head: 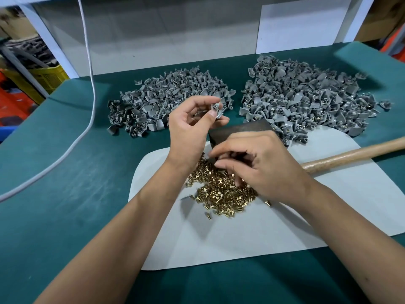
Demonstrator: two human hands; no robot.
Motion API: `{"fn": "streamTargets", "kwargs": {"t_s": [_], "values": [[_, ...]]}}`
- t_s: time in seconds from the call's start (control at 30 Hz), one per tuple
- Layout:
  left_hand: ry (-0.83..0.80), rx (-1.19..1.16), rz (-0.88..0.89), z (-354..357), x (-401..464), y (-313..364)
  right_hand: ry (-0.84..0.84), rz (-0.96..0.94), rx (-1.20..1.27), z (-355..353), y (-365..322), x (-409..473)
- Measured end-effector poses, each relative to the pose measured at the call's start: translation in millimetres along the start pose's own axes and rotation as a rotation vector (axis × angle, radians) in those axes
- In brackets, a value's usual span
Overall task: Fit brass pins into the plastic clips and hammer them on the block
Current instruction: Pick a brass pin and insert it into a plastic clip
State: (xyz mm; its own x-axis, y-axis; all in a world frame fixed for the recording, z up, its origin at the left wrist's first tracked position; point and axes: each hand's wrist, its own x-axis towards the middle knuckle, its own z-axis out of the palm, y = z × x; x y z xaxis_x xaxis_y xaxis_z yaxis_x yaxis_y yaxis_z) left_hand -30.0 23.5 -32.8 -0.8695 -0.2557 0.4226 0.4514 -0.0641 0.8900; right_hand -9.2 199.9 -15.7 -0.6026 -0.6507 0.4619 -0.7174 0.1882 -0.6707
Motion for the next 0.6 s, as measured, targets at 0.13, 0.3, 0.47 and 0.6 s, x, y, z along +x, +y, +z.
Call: {"fn": "streamTargets", "kwargs": {"t_s": [0.13, 0.3, 0.47, 0.6], "values": [[-0.016, -0.077, -0.05, -0.3, 1.1, 0.8, 0.116, 0.062, 0.17, -4.9, 9.7, -1.6], [-0.094, -0.139, -0.101, -0.2, 1.2, 4.4, 0.352, 0.117, 0.27, -9.3, 16.9, 1.5], [-0.219, -0.188, -0.139, 3.1, -1.2, 8.2, 0.489, 0.122, 0.204, -18.8, 22.9, 3.8], [-0.266, -0.178, -0.158, 5.0, -2.8, 7.6, 0.499, 0.163, 0.235, -16.8, 23.6, 3.3]]}}
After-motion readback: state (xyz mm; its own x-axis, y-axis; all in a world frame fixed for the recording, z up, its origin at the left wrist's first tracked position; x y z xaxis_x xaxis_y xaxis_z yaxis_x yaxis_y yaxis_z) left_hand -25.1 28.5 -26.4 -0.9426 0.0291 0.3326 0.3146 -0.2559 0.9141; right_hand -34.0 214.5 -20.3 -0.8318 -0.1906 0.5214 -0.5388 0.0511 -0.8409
